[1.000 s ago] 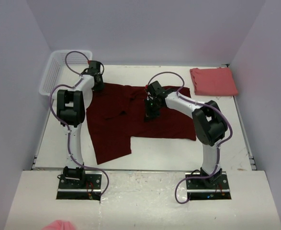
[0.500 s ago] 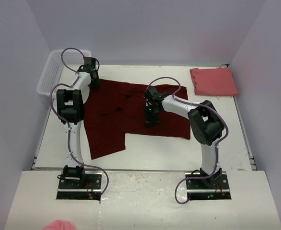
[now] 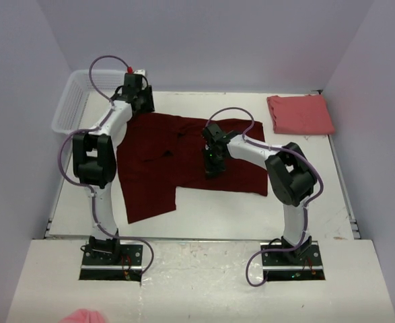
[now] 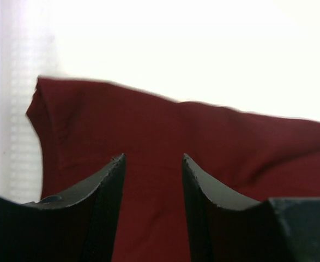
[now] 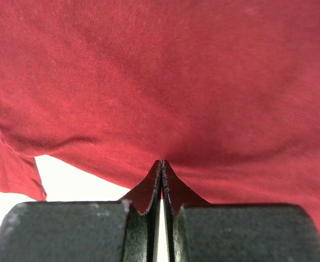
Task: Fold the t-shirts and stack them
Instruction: Fold the flattened tshirt in 1/3 of the way
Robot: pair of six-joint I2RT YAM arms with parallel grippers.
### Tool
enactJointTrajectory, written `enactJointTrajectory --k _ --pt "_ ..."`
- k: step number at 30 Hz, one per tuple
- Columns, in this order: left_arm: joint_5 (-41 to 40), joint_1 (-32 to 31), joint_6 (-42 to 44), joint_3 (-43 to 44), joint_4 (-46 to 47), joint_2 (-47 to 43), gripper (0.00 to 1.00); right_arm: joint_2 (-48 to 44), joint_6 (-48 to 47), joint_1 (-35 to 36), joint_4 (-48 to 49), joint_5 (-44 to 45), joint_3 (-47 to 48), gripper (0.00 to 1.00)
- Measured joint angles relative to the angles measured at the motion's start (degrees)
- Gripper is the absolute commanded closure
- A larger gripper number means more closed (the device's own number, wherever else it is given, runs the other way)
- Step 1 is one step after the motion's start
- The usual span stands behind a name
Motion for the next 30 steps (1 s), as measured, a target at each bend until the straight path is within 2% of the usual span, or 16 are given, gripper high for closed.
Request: enactJointTrajectory --k 3,6,7,10,15,20,30 --pt "0.07 -3.5 -0.02 -0.22 1.03 -5.14 0.52 -2.1 0.04 0.0 -0.48 2.64 -0.72 1.0" --pt "0.13 -7.23 -0.33 -1.68 2.23 -10.03 0.63 -4.83 0.35 -0.15 -1.4 5.22 -1.68 1.0" --pt "0.11 -8.68 -0.55 -2.91 2.89 -11.69 0.76 -5.95 0.48 -0.15 -1.42 6.01 -2.43 1.0" --pt "-0.09 -12.79 -1.9 -7.96 4.17 -15.58 1.0 -9.27 1.03 -0.48 -1.51 8.35 -5.68 1.0" --pt "-0.11 -18.49 -3.85 -17.57 5.11 -17.92 1.0 -11.74 1.68 -0.92 -1.77 10.88 -10.86 1.0" --pt "-0.5 -20.33 -5.31 -26.32 5.25 -20.11 1.0 -11.69 2.73 -1.36 -1.6 11.37 -14.69 1.0" --pt "-1.49 -22.34 -6.62 -33.46 6.99 -38.27 1.0 -13.0 9.14 -2.43 0.98 10.95 -18.14 1.0"
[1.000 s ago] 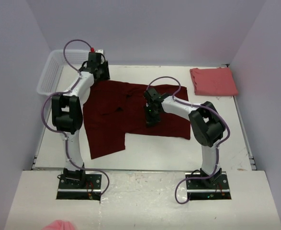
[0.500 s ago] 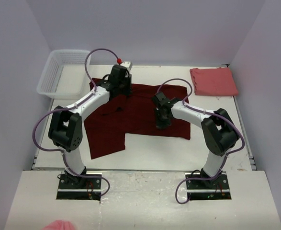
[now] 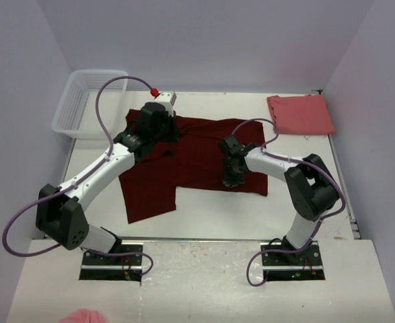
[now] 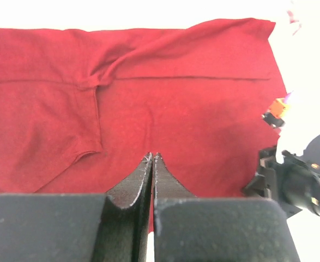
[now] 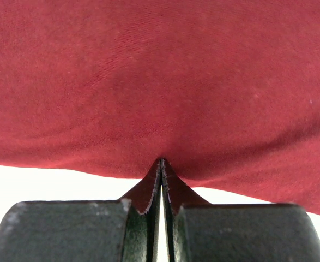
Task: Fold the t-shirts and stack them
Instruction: Fold the flattened tshirt in 1/3 of the way
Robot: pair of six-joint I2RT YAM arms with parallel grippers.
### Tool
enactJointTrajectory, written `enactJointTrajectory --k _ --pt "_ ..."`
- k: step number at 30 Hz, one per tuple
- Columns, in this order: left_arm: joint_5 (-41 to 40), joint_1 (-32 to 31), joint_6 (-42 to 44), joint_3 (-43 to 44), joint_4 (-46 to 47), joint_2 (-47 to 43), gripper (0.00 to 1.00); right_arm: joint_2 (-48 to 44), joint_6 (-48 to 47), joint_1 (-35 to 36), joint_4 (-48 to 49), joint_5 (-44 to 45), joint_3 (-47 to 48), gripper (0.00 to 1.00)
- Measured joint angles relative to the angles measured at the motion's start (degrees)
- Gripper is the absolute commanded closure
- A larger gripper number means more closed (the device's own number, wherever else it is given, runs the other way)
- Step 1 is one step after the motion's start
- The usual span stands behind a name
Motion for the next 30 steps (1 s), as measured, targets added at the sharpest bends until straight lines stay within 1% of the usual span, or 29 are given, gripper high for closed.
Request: enactJointTrajectory --k 5,17,22,26,28,29,30 --pt "-0.44 -0.26 -0.28 -3.19 0.57 -5.88 1.0 -4.66 5.84 -0.09 3.15 0.66 -6.05 1.0" --pt "-2.29 -2.45 -2.12 -9.62 -0.5 -6.62 1.0 -14.1 15.85 -0.11 7.08 1.68 -16.94 1.0" --pt "-5.64 -3.26 -3.02 -12.61 -1.44 -6.88 1.0 -18.78 18.73 -0.09 6.08 1.79 -20.98 1.0" --pt "-10.51 -3.54 -4.5 -15.85 -3.02 -6.91 1.0 -21.44 20.33 -0.09 2.95 3.3 -22.49 1.0" --pt "-12.55 -3.56 -5.44 -16.96 -3.93 -6.84 0.94 -22.64 20.17 -0.09 1.18 4.72 -22.77 1.0" --pt "-13.49 -3.56 -5.86 -17.38 -4.17 -6.78 0.84 -23.71 19.78 -0.09 0.63 5.18 -23.04 1.0" --pt "-14.19 -3.56 -6.1 -17.73 -4.28 -6.67 0.81 -24.92 19.1 -0.09 0.22 5.68 -23.17 1.0"
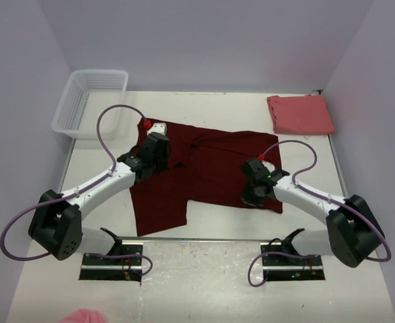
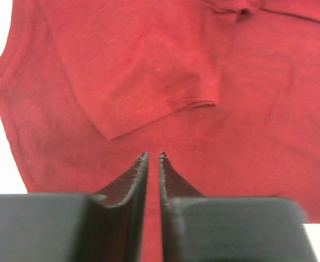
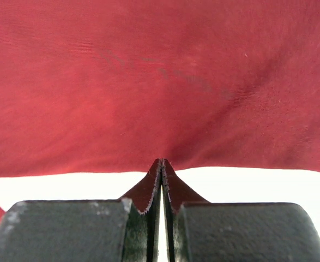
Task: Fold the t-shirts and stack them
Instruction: Fold the flattened tshirt in 1/3 of the way
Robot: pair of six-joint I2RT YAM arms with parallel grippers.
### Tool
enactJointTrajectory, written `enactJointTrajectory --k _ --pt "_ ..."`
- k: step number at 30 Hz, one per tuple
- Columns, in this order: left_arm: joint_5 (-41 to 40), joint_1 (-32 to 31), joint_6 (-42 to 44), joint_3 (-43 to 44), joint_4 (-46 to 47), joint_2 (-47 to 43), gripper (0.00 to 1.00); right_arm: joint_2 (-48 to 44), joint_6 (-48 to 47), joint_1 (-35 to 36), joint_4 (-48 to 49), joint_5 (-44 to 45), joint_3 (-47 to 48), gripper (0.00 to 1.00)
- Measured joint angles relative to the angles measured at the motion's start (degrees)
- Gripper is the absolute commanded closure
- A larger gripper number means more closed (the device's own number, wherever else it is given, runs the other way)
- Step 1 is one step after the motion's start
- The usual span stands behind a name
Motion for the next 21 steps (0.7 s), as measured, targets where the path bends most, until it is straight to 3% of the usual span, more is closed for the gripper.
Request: enactJointTrajectory --k 2,5,7,14,16,21 --pt "-1.14 0.0 -0.98 -0.44 -0.07 0.35 0.71 -3.67 -2.38 0.0 -0.07 0.26 -0.15 0.95" --pt "-1.84 0.11 -2.29 -0.44 0.15 1.18 0.64 -10.43 -6.75 0.0 0.15 0.13 0.5 0.86" --pt "-1.31 0.48 -2.71 -0.59 0.5 1.57 0.65 -13.68 -9.75 0.0 0.13 -0.33 2.38 0.8" --pt "4.11 6.86 -3.21 -3.48 2.99 3.26 0.82 -19.21 -17.75 0.0 1.79 -4.87 9.64 0.67" --pt "5.33 8.96 -3.21 -3.89 3.65 4.42 0.8 -19.58 -19.3 0.0 2.29 -6.64 10.03 0.59" --pt "6.47 11.23 -2.8 -3.8 4.52 8.07 0.72 -19.54 -22.08 0.0 2.29 -9.55 10.05 0.55"
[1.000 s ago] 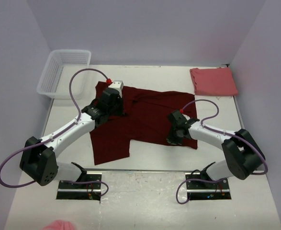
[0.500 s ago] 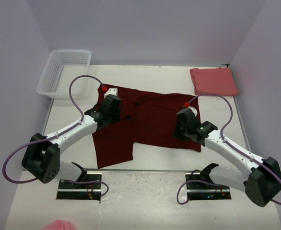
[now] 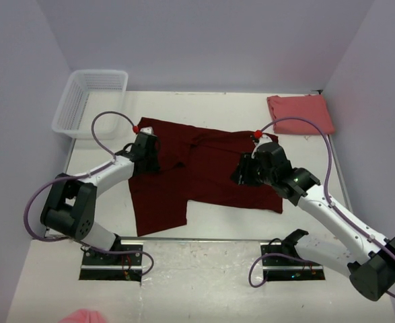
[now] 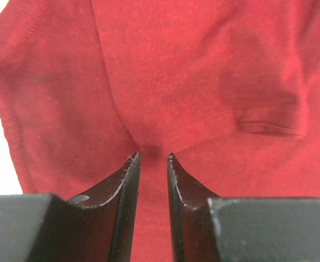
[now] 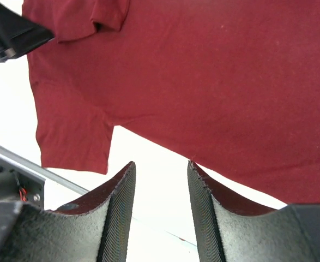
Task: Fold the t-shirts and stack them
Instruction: Fold the flattened tshirt in 1/3 of the way
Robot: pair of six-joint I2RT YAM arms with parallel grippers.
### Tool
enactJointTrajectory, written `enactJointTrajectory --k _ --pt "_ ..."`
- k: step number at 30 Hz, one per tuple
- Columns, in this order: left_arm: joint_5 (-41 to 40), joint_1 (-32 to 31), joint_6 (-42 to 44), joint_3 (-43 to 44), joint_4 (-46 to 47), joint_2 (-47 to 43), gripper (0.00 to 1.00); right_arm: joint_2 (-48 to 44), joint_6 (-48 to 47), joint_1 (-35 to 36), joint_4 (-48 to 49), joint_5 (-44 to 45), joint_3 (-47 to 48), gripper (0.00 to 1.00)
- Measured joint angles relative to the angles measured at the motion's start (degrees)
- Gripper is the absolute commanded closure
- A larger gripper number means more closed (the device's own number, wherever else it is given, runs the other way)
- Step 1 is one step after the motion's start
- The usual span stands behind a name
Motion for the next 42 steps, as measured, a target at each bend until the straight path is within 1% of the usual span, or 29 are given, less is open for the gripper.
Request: enactJointTrajectory --k 5,9,11,14,15,16,17,24,32,42 --pt "0.37 0.02 0.02 0.96 0.02 4.87 0.71 -0.15 -1.46 0.0 0.0 -1.03 0.0 0.55" --pt "0.39 0.02 0.09 1.14 0.24 6.86 0.69 -0.52 -1.99 0.0 0.09 -1.29 -0.02 0.54" --pt "0.35 0.02 0.15 1.36 0.39 7.54 0.7 -0.55 -2.12 0.0 0.31 -1.86 -0.15 0.54" --pt "0.35 0.02 0.35 2.16 0.79 8.28 0.81 -0.55 -2.16 0.0 0.85 -2.64 -0.68 0.54" --pt "0.35 0.02 0.42 2.34 0.83 8.48 0.93 -0.55 -2.19 0.0 0.87 -2.82 -0.72 0.54" --pt "0.33 0.02 0.61 2.51 0.85 8.68 0.98 -0.55 -2.19 0.0 1.05 -2.99 -0.83 0.54" --pt "0.33 0.02 0.52 2.67 0.9 8.74 1.0 -0.55 -2.21 0.0 1.22 -3.19 -0.9 0.54" --pt "-0.24 -0.02 0.68 4.72 0.2 8.26 1.0 0.0 -2.21 0.0 2.82 -3.82 -2.16 0.54" --pt "-5.07 -0.98 1.11 9.42 -4.26 2.56 1.0 3.43 -2.21 0.0 4.02 -4.04 -2.49 0.54" --pt "-9.75 -0.96 1.51 9.79 -8.44 1.22 1.0 3.45 -2.29 0.0 4.35 -4.02 -2.49 0.54"
